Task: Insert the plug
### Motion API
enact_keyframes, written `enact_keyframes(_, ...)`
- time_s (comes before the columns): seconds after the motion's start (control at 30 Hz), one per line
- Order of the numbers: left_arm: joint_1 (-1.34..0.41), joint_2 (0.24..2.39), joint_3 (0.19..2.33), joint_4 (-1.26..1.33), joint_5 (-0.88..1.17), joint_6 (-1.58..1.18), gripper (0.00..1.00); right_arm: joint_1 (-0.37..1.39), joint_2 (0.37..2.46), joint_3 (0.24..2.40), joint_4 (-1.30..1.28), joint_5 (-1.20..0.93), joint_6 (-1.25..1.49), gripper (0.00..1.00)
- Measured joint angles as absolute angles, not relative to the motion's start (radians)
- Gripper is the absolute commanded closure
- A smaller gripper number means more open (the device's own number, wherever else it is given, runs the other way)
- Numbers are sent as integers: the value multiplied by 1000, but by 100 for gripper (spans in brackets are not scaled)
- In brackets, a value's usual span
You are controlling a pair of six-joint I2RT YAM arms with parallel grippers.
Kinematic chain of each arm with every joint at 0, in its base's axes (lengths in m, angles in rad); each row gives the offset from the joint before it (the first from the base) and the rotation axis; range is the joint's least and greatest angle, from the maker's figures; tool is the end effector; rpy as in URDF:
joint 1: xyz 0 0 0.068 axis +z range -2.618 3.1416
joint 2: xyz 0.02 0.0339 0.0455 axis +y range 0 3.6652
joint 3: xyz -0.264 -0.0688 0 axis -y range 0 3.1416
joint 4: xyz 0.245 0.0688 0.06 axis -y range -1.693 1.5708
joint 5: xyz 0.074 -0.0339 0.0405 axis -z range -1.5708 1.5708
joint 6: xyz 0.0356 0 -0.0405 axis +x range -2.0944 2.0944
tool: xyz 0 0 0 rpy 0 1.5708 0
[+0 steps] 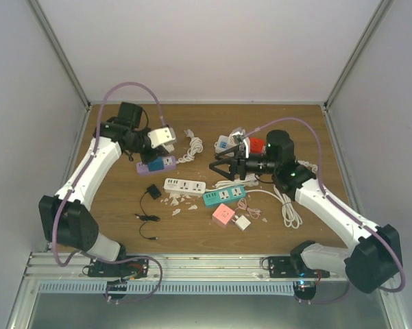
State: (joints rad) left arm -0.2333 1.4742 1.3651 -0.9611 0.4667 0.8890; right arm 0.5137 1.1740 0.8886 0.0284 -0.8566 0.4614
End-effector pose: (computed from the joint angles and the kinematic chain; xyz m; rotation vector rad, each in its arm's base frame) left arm 0.2837 -0.0839 0.3164 1.4600 2.0372 -0.3570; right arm 0.2168 0.1532 0.3208 -0.7101 1.8600 1.4359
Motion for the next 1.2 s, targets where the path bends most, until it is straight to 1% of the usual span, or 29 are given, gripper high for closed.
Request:
enact_keyframes(0.2,-125,1592,1509,-1016,411,988,100,514,1234,908,13,-859,463,27)
enact_keyframes(0.4,-63,1683,1522,-1074,393,1049,100,531,1294,923,27,-812,492,27)
enact_keyframes(0.67,-59,1782,1607,-1106,397,1074,100,604,1394,976,34,-740,532,27)
enact_keyframes(0.97,-72,1805,1596,-1122,339,1055,100,613,1395,988,-2,-663,514,27)
enact_keyframes(1.2,-120,1828,1597,-1131,293,1037,100,613,1393,989,-9,-644,501,27)
